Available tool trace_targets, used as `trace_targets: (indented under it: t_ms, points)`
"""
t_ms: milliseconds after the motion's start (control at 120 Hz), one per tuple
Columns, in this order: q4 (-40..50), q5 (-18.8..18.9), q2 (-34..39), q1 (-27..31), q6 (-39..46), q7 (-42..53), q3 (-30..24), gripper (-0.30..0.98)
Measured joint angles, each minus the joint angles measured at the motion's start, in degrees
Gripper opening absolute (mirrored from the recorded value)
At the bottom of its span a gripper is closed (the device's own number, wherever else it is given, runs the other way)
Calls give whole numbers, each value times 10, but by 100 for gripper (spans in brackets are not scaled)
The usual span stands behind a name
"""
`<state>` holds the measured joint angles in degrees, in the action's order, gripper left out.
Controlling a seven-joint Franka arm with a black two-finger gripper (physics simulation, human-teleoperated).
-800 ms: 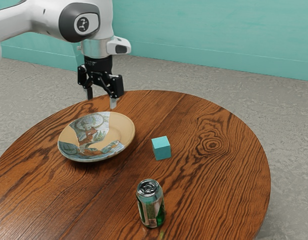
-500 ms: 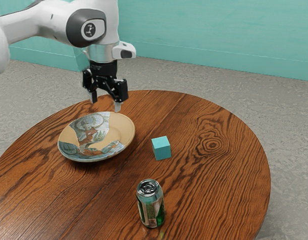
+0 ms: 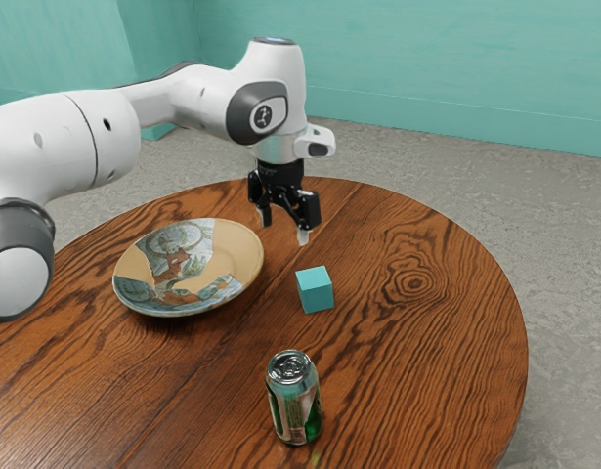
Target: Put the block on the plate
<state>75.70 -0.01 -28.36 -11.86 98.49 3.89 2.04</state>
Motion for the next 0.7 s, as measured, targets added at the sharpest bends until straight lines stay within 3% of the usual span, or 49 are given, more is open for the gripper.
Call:
trace_targets:
  t_ms: [117, 283, 700]
  points:
    - [-74, -2, -66, 32, 12, 39, -40, 69]
    - [-97, 5, -107, 87, 44, 98, -112, 69]
    - [-109, 15, -145, 120, 82, 239, -146, 69]
